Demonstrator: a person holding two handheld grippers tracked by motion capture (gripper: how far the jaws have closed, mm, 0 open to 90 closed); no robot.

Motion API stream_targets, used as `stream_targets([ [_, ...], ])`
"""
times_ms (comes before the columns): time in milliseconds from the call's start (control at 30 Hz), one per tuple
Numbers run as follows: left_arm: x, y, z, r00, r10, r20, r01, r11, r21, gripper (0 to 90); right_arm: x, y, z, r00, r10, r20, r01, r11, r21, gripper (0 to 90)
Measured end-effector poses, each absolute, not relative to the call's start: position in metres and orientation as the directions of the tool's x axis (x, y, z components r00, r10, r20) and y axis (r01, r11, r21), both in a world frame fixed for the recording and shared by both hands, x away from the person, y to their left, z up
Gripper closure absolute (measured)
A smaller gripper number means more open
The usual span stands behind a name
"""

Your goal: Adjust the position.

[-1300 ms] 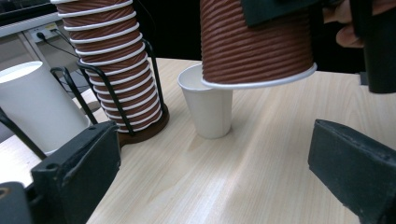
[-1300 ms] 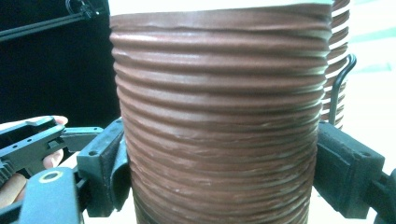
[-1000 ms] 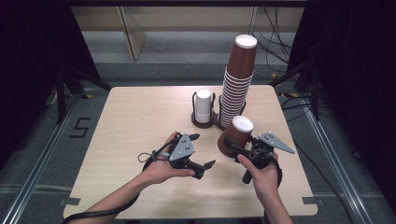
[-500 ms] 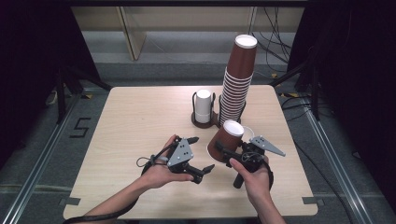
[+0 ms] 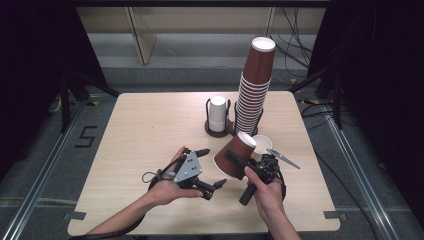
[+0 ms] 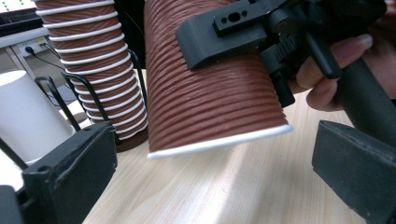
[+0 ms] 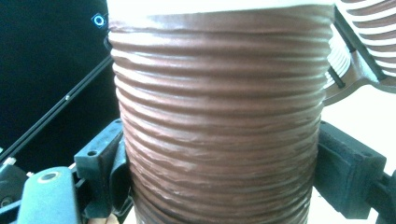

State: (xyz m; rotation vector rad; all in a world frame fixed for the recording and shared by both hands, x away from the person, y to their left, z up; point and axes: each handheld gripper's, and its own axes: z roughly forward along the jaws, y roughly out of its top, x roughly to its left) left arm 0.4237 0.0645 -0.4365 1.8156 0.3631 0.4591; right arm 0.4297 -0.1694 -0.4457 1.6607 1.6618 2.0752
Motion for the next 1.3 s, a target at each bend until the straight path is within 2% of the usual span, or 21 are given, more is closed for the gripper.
stream_targets([
  [33, 0.425, 0.062, -0.437, 0.875, 0.469, 0.124, 0.019, -0.288, 0.957, 0.0, 0.430, -0.169, -0.446, -0.436, 0.567, 0.699, 0.559, -0.439, 0.704, 17.1],
  [67, 0.426, 0.060, -0.438, 0.876, 0.465, 0.127, 0.018, -0.296, 0.955, 0.0, 0.428, -0.167, -0.444, -0.389, 0.559, 0.732, 0.578, -0.471, 0.666, 17.1],
  [100, 0.427, 0.059, -0.438, 0.877, 0.464, 0.124, 0.022, -0.296, 0.955, 0.0, 0.430, -0.169, -0.446, -0.414, 0.575, 0.706, 0.562, -0.448, 0.695, 17.1],
  [300, 0.435, 0.049, -0.441, 0.882, 0.461, 0.098, 0.044, -0.289, 0.956, 0.0, 0.429, -0.168, -0.447, -0.439, 0.582, 0.684, 0.554, -0.424, 0.716, 17.2],
  [400, 0.437, 0.047, -0.442, 0.885, 0.460, 0.076, 0.062, -0.278, 0.959, 0.0, 0.427, -0.168, -0.446, -0.414, 0.579, 0.702, 0.569, -0.438, 0.696, 17.2],
  [433, 0.436, 0.047, -0.442, 0.886, 0.456, 0.082, 0.054, -0.278, 0.959, 0.0, 0.429, -0.168, -0.448, -0.417, 0.599, 0.684, 0.544, -0.439, 0.715, 17.2],
  [533, 0.435, 0.044, -0.441, 0.894, 0.440, 0.088, 0.048, -0.288, 0.956, 0.0, 0.428, -0.167, -0.447, -0.401, 0.587, 0.703, 0.556, -0.454, 0.696, 17.3],
  [600, 0.435, 0.042, -0.440, 0.891, 0.449, 0.065, 0.073, -0.282, 0.957, 0.0, 0.428, -0.166, -0.448, -0.418, 0.603, 0.680, 0.541, -0.436, 0.719, 17.3],
  [867, 0.442, 0.036, -0.443, 0.892, 0.445, 0.075, 0.074, -0.308, 0.948, 0.0, 0.427, -0.163, -0.450, -0.431, 0.595, 0.679, 0.550, -0.423, 0.720, 17.3],
  [1133, 0.446, 0.032, -0.446, 0.894, 0.446, 0.041, 0.103, -0.295, 0.950, 0.1, 0.425, -0.161, -0.449, -0.432, 0.593, 0.679, 0.546, -0.427, 0.721, 17.3],
  [1300, 0.447, 0.036, -0.444, 0.897, 0.439, 0.045, 0.102, -0.306, 0.946, 7.0, 0.425, -0.161, -0.450, -0.435, 0.591, 0.679, 0.552, -0.421, 0.720, 15.2],
])
